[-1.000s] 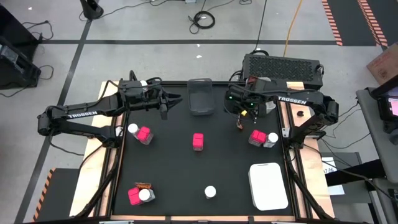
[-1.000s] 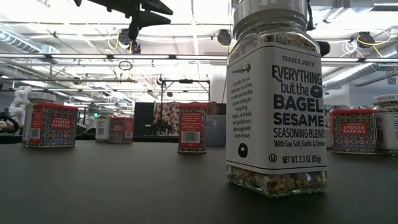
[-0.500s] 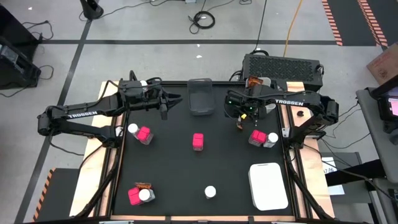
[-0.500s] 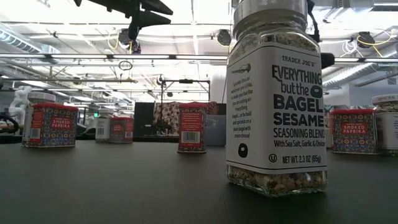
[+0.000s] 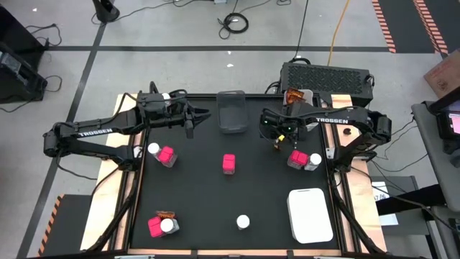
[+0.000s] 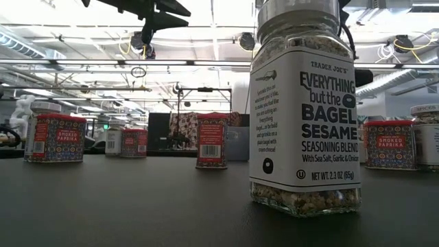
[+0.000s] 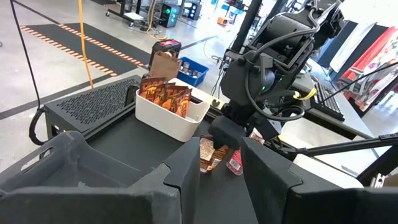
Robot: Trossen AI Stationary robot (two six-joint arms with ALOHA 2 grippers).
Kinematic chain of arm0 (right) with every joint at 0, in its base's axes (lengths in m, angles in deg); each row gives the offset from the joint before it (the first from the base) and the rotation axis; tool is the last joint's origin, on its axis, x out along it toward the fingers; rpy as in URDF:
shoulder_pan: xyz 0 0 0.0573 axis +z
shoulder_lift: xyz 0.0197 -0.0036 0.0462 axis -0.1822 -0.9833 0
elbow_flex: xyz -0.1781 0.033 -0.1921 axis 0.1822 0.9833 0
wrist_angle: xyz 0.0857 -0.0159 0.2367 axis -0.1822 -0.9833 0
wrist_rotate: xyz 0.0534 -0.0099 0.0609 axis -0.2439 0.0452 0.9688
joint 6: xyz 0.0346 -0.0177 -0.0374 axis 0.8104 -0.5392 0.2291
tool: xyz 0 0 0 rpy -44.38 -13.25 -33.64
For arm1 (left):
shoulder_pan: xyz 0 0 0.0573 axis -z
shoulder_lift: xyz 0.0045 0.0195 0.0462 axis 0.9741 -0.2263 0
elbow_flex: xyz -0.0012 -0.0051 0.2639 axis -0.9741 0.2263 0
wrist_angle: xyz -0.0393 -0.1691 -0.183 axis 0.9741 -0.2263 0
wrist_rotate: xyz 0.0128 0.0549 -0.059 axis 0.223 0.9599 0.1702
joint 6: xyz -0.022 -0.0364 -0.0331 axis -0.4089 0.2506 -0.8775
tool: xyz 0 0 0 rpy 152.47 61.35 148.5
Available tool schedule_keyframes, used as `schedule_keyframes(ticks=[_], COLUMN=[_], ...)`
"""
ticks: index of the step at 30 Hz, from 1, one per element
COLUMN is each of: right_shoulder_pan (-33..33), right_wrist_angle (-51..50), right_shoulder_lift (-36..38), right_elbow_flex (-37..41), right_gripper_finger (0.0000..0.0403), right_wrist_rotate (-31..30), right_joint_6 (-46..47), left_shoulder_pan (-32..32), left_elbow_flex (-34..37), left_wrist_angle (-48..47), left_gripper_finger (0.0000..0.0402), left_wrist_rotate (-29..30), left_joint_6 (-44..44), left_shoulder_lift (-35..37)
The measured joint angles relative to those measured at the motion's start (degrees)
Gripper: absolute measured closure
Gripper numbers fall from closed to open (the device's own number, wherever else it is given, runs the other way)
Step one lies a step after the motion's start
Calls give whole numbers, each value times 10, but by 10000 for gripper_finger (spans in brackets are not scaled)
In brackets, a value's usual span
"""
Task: Sort spices by type
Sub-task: Put the orange seasoning pack into the top white bin
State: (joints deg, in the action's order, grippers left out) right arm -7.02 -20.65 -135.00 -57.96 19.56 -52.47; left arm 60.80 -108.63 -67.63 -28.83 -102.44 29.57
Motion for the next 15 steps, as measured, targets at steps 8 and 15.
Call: schedule_keyframes(ticks=[8,15], right_shoulder_pan=[0,1], right_wrist_angle=[0,-7], right_shoulder_lift=[0,0], right_elbow_flex=[0,-20], right_gripper_finger=[383,401], right_wrist_rotate=[20,46], right_joint_6=[160,275], left_shoulder_pan=[0,0], left_elbow_flex=[0,0], left_wrist_angle=[0,0], left_gripper_finger=[282,282], left_wrist_rotate=[0,2], left_joint_6=[0,1], left_shoulder_lift=[0,0])
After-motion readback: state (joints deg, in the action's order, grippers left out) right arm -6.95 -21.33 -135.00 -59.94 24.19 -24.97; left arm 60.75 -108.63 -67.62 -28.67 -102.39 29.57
